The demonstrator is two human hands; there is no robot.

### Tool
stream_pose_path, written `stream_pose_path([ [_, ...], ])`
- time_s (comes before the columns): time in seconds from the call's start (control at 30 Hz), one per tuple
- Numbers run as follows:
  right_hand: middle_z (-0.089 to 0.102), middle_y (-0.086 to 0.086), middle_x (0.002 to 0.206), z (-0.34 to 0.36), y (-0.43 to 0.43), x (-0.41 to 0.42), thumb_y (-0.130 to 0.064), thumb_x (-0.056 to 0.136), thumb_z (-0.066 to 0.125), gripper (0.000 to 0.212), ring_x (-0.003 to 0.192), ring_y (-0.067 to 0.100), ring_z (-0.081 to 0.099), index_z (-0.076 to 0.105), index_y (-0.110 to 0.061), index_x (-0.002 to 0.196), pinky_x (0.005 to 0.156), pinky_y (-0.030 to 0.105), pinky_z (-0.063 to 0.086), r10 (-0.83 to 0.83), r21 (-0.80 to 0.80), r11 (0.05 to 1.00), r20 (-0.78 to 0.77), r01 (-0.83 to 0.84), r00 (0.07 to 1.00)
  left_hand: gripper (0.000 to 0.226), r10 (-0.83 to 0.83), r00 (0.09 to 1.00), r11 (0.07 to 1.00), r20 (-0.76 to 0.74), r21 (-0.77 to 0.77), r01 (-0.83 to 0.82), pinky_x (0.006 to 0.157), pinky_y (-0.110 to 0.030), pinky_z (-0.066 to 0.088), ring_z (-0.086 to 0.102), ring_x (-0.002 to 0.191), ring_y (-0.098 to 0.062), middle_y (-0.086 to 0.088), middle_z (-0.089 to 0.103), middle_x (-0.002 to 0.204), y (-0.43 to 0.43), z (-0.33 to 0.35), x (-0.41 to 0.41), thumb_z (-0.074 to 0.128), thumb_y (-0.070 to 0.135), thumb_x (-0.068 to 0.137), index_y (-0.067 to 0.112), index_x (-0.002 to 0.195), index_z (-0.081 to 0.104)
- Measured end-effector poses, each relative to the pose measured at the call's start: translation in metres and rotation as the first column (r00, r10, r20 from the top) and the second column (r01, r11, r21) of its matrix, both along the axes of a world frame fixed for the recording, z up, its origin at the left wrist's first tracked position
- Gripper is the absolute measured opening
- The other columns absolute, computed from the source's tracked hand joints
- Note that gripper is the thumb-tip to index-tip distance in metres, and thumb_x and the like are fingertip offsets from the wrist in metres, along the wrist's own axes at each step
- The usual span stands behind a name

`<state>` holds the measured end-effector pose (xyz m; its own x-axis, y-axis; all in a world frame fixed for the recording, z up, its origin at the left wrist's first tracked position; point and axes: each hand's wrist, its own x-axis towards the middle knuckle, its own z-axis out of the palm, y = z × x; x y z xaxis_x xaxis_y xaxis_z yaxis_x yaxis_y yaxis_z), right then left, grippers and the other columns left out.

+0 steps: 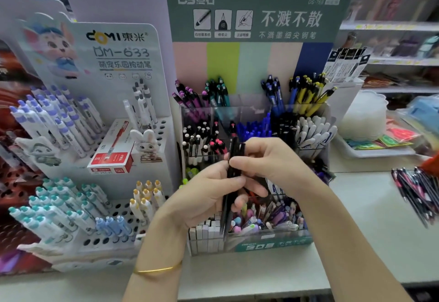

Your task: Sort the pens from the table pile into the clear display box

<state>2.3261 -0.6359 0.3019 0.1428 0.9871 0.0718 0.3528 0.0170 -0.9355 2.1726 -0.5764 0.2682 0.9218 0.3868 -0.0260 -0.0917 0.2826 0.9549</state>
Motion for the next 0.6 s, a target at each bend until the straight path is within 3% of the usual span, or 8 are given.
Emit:
stream_pose_path([
  [0.1, 0.054, 0.003, 0.054, -0.014, -0.011, 0.008, -0.014, 0.086, 0.067, 0.014, 0.049, 0.013, 0.045, 0.070, -0.005, 0.077, 0.047, 0.018, 0.037, -0.106, 0.009, 0.994, -0.179, 0.110, 0.978, 0.026, 0.007, 0.994, 0.997, -0.109, 0.079, 0.002, 0.060, -0.027, 0.044, 0.049, 0.058, -0.013, -0.009, 0.065, 0.081, -0.004, -0.007, 0.010, 0.048, 0.021, 0.093, 0.005, 0.111, 0.055],
  [0.17, 0.056, 0.003, 0.054, -0.018, -0.018, 0.012, -0.009, 0.086, 0.066, 0.007, 0.049, 0.016, 0.046, 0.072, -0.007, 0.083, 0.046, 0.019, 0.039, -0.110, -0.012, 0.994, -0.240, 0.111, 0.964, 0.018, -0.016, 0.988, 0.994, -0.154, 0.103, 0.032, 0.054, -0.022, 0.040, 0.043, 0.054, -0.011, -0.005, 0.059, 0.073, -0.009, -0.008, 0.016, 0.047, 0.021, 0.099, 0.007, 0.106, 0.056],
  [0.27, 0.059, 0.003, 0.056, -0.021, -0.029, 0.017, -0.003, 0.086, 0.066, 0.008, 0.049, 0.014, 0.052, 0.069, 0.003, 0.090, 0.047, 0.020, 0.044, -0.143, -0.047, 0.990, -0.220, 0.136, 0.965, 0.012, -0.069, 0.979, 0.991, -0.192, 0.097, 0.089, 0.053, -0.022, 0.034, 0.037, 0.055, -0.012, -0.003, 0.054, 0.070, -0.015, -0.009, 0.026, 0.047, 0.020, 0.099, 0.011, 0.096, 0.054],
  [0.37, 0.062, 0.004, 0.060, -0.018, -0.037, 0.026, -0.002, 0.087, 0.065, 0.005, 0.050, 0.012, 0.057, 0.066, 0.002, 0.084, 0.047, 0.022, 0.048, -0.245, 0.038, 0.965, -0.235, 0.261, 0.941, 0.014, 0.040, 0.967, 0.993, -0.253, 0.119, -0.010, 0.062, -0.034, 0.044, 0.051, 0.064, -0.018, -0.005, 0.064, 0.075, -0.019, -0.011, 0.039, 0.051, 0.013, 0.099, 0.002, 0.107, 0.051],
  [0.43, 0.063, 0.005, 0.063, -0.010, -0.041, 0.041, -0.006, 0.087, 0.066, 0.009, 0.051, 0.013, 0.059, 0.065, -0.008, 0.079, 0.047, 0.022, 0.050, -0.425, 0.178, 0.863, -0.251, 0.473, 0.870, 0.017, 0.180, 0.931, 0.976, -0.318, 0.175, -0.129, 0.073, -0.034, 0.051, 0.063, 0.072, -0.017, -0.005, 0.072, 0.087, -0.016, -0.012, 0.046, 0.053, 0.011, 0.097, 0.005, 0.113, 0.051],
  [0.5, 0.063, 0.003, 0.062, 0.002, -0.043, 0.060, -0.011, 0.088, 0.067, 0.013, 0.050, 0.014, 0.060, 0.064, -0.017, 0.077, 0.049, 0.023, 0.051, -0.597, 0.329, 0.701, -0.213, 0.633, 0.773, 0.022, 0.292, 0.887, 0.950, -0.358, 0.218, -0.224, 0.071, -0.026, 0.055, 0.069, 0.076, -0.011, -0.002, 0.073, 0.096, -0.013, -0.011, 0.052, 0.052, 0.011, 0.097, 0.012, 0.119, 0.050],
  [0.6, 0.063, -0.002, 0.060, 0.012, -0.034, 0.080, -0.014, 0.089, 0.066, 0.016, 0.048, 0.011, 0.060, 0.061, -0.022, 0.076, 0.052, 0.023, 0.050, -0.696, 0.466, 0.606, -0.082, 0.645, 0.713, 0.027, 0.361, 0.865, 0.932, -0.348, 0.166, -0.323, 0.069, -0.025, 0.056, 0.069, 0.080, -0.013, -0.005, 0.070, 0.103, -0.011, -0.010, 0.059, 0.052, 0.009, 0.096, 0.011, 0.123, 0.048],
])
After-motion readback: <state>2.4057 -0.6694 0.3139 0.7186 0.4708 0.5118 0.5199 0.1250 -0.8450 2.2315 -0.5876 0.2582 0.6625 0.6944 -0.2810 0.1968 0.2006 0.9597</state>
